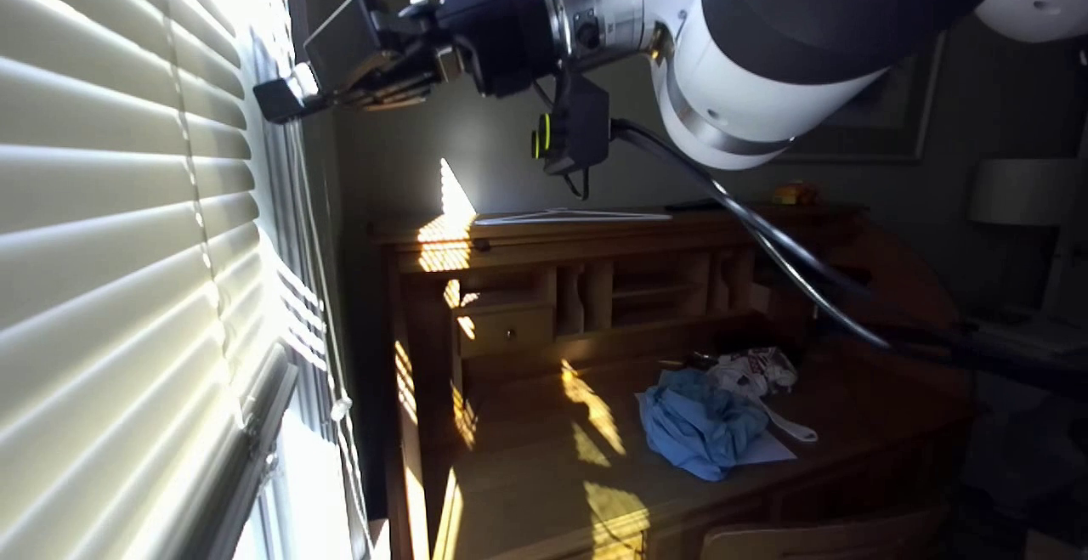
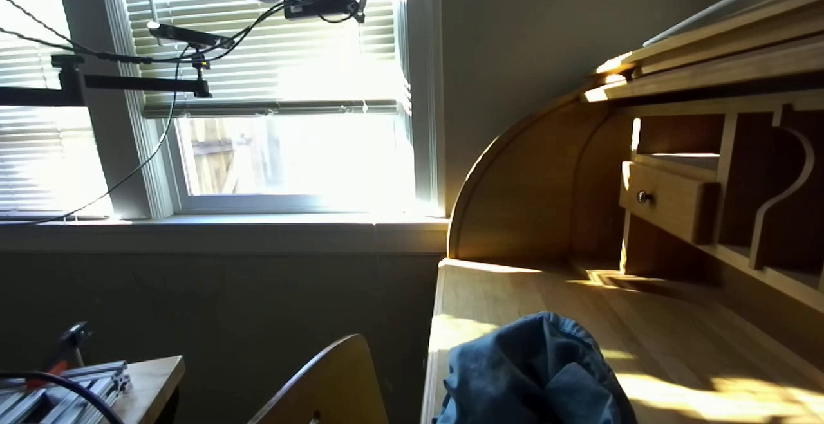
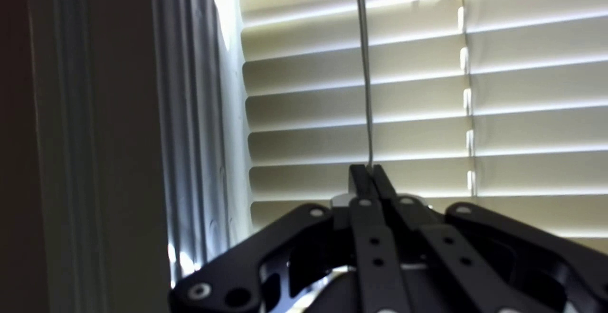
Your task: Pull the white cord on the right side of the window downwards
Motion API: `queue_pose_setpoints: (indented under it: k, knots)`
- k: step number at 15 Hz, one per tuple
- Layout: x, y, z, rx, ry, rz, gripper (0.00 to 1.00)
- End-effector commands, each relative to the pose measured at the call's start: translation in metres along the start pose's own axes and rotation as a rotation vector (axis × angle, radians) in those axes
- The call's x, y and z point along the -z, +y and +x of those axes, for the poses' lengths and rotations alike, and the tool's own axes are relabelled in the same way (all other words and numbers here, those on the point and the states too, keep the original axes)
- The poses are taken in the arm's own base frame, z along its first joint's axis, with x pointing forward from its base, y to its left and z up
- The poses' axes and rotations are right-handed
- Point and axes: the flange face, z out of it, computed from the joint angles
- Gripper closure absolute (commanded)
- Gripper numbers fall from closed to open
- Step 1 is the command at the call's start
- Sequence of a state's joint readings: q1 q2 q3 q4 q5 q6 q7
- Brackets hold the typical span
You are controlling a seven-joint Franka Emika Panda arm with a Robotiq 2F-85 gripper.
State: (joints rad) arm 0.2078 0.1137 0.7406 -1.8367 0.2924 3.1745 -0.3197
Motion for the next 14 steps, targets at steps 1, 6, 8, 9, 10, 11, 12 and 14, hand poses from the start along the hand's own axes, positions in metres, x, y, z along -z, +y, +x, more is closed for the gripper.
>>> queue_pose_setpoints:
  k: [1, 6, 8, 9, 10, 11, 12, 14]
  knots:
    - [-0.018, 0.0, -0.074, -0.052, -0.153, 0.01, 0.99]
    - [-0.011, 0.006, -0.106, -0.071, -0.2, -0.027, 0.99]
    - [-0.009, 0.007, -0.118, -0.083, -0.21, -0.038, 0.99]
    - [-0.009, 0.008, -0.124, -0.087, -0.215, -0.042, 0.99]
    - [-0.01, 0.006, -0.129, -0.093, -0.22, -0.039, 0.99]
    - [-0.01, 0.006, -0.135, -0.099, -0.227, -0.04, 0.99]
    - [-0.011, 0.005, -0.14, -0.105, -0.231, -0.04, 0.99]
    - [-0.011, 0.004, -0.15, -0.117, -0.238, -0.046, 0.99]
